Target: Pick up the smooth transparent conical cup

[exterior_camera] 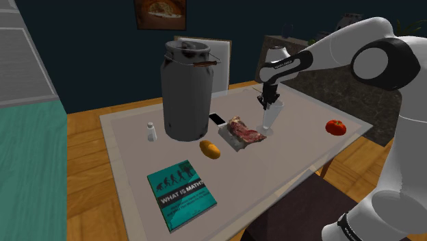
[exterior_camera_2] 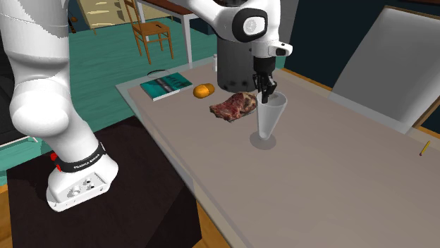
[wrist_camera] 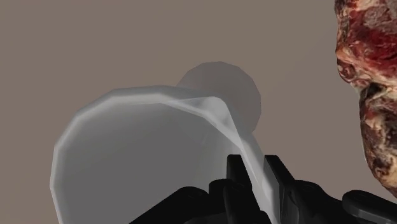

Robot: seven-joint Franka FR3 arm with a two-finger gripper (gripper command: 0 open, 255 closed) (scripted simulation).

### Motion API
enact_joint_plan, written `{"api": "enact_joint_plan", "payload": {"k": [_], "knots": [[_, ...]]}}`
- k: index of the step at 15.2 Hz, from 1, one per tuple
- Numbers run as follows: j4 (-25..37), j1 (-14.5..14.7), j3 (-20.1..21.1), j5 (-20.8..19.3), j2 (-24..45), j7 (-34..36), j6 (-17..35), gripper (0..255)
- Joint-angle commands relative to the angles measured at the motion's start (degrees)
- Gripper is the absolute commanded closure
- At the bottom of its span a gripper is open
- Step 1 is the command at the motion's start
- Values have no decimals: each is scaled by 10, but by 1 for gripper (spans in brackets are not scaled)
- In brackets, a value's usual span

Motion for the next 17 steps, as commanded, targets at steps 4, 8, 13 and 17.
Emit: {"api": "enact_joint_plan", "payload": {"k": [4,8,13,17], "knots": [[0,0,0,0,0,0,0,255],[10,1,0,-1,-10,-2,-20,255],[28,2,-1,-1,-25,-6,-53,255],[45,3,-1,-1,-35,-9,-80,255]]}}
